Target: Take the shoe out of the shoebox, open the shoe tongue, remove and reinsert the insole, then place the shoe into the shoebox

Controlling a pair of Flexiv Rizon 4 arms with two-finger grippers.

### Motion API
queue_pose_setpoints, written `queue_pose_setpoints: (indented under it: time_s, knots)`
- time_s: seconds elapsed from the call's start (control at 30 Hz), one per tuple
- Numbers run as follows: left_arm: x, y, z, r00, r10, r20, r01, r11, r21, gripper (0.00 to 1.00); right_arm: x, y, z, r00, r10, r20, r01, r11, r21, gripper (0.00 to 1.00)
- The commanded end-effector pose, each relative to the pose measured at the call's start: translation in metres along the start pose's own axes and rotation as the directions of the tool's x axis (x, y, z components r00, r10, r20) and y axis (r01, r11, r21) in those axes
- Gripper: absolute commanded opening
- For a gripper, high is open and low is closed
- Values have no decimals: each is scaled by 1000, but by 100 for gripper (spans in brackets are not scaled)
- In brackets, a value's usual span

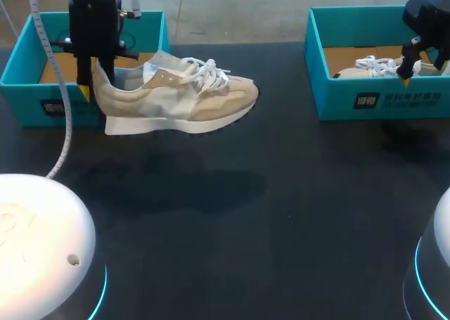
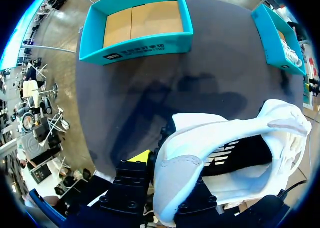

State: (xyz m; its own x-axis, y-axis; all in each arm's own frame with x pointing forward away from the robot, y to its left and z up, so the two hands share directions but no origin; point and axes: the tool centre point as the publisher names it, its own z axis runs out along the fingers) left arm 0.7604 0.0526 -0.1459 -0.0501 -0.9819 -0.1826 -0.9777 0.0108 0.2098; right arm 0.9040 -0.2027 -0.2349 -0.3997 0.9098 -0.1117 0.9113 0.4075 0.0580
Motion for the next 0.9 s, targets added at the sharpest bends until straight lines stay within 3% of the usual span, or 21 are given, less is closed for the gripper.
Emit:
queue_pose_setpoints:
  time_s: [0.03,0.37,0.6,0.9]
  knots:
    - [-1,0,-1,1000,1,-2,-1,1000,1,0,0,-1,0,1000,0,1,0,1000,-1,100]
    - [3,5,-3,1000,-7,12,7,1000,2,0,0,-1,0,1000,0,1,0,1000,-1,100]
    - [28,17,-20,1000,-9,16,9,1000,19,0,0,-1,0,1000,0,1,0,1000,-1,100]
    - [70,6,-27,998,64,4,-64,997,40,0,0,-1,0,1000,0,1,0,1000,-1,100]
